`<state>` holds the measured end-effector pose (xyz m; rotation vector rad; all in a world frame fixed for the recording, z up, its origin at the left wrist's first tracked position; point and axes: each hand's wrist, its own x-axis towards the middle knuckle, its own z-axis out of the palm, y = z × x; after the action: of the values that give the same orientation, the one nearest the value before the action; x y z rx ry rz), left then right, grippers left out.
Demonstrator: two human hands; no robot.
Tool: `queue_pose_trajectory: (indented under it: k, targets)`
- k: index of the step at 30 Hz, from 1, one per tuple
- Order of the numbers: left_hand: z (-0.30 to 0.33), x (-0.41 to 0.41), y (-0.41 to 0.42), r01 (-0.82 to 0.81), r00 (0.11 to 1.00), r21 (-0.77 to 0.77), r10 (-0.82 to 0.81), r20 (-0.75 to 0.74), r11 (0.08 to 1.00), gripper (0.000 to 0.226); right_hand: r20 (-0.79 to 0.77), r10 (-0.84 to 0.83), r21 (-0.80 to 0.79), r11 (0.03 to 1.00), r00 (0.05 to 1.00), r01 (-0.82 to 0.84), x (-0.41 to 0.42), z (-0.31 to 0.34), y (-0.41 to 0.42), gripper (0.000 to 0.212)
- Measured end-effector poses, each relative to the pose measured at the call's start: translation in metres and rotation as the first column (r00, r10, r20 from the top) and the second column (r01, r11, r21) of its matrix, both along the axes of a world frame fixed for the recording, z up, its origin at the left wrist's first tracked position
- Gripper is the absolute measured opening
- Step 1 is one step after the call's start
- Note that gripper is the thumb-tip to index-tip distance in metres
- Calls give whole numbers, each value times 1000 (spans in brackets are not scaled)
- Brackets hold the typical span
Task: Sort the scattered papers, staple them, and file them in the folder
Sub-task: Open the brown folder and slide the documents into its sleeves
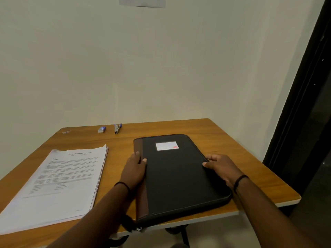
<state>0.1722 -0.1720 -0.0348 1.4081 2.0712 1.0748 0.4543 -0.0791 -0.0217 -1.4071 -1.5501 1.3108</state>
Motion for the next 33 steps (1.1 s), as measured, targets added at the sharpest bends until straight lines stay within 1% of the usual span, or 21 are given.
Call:
queue_pose_trajectory:
  k: [2, 3, 5, 6, 8, 9, 11, 12, 13, 15, 16, 18, 21, 22, 23, 24, 25, 27, 29, 31, 33]
  targets:
    - [-6, 3, 5, 40, 996, -19, -41, -76, 999, 41, 48, -41, 50, 998, 998, 38, -4, -4, 7, 48]
    - [-8, 4, 8, 41, 994, -30, -44, -104, 999, 48, 65, -50, 66, 997, 997, 45, -5, -3, 10, 48]
    - [-11, 7, 13, 28, 991, -40, -33, -128, 999, 51, 105, -57, 96, 994, 993, 47, -8, -3, 13, 45]
    - [-12, 10, 16, 21, 990, -39, -26, -137, 999, 51, 151, -74, 126, 991, 986, 55, -9, -2, 14, 44]
    - [-16, 15, 23, 2, 992, -21, -4, -130, 1000, 47, 303, -130, 222, 973, 944, 63, -12, -3, 14, 37]
    - [-18, 20, 30, -19, 994, 8, 20, -110, 1000, 41, 377, -163, 272, 961, 912, 59, -10, -3, 16, 28]
    - [-18, 25, 37, -108, 990, 95, 116, -85, 990, 22, 490, -207, 327, 944, 847, 42, -11, -4, 13, 16]
    - [-16, 30, 42, -161, 981, 134, 173, -85, 978, 16, 532, -236, 344, 938, 813, 47, -8, -5, 12, 18]
    - [-16, 33, 44, -214, 969, 168, 231, -89, 962, 15, 563, -267, 354, 933, 782, 64, -6, -7, 12, 24]
    - [-15, 38, 46, -283, 947, 233, 310, -86, 930, 14, 615, -348, 379, 917, 708, 121, 1, -10, 12, 40]
    - [-15, 39, 43, -279, 947, 262, 310, -86, 924, 11, 638, -377, 388, 911, 672, 142, 5, -12, 13, 48]
    - [-17, 40, 36, -191, 964, 269, 232, -130, 944, 12, 662, -401, 384, 907, 633, 173, 11, -12, 17, 55]
    - [-20, 44, 17, 6, 982, 210, 34, -186, 978, 20, 668, -400, 355, 912, 627, 204, 14, -6, 26, 58]
    - [-22, 49, 11, 71, 972, 153, -34, -232, 986, 31, 672, -396, 340, 916, 626, 213, 14, -4, 27, 58]
    - [-24, 54, 7, 113, 945, 58, -90, -314, 992, 49, 677, -397, 334, 916, 620, 222, 14, -2, 28, 58]
    - [-26, 60, 5, 119, 911, -46, -128, -392, 992, 66, 681, -400, 330, 915, 613, 230, 14, -1, 27, 57]
    - [-27, 64, 6, 101, 884, -114, -142, -445, 988, 75, 685, -406, 338, 913, 605, 231, 12, 2, 27, 56]
    - [-24, 71, 10, 70, 868, -176, -147, -475, 982, 80, 703, -419, 369, 905, 575, 210, 8, 11, 26, 55]
    - [-21, 74, 14, 67, 869, -186, -149, -471, 980, 80, 702, -426, 394, 900, 571, 186, 7, 24, 25, 52]
    - [-22, 77, 18, 77, 879, -183, -153, -452, 980, 78, 660, -406, 388, 905, 632, 176, 11, 42, 25, 50]
    - [-22, 79, 19, 80, 890, -165, -145, -432, 983, 77, 616, -350, 378, 917, 706, 124, 16, 66, 23, 48]
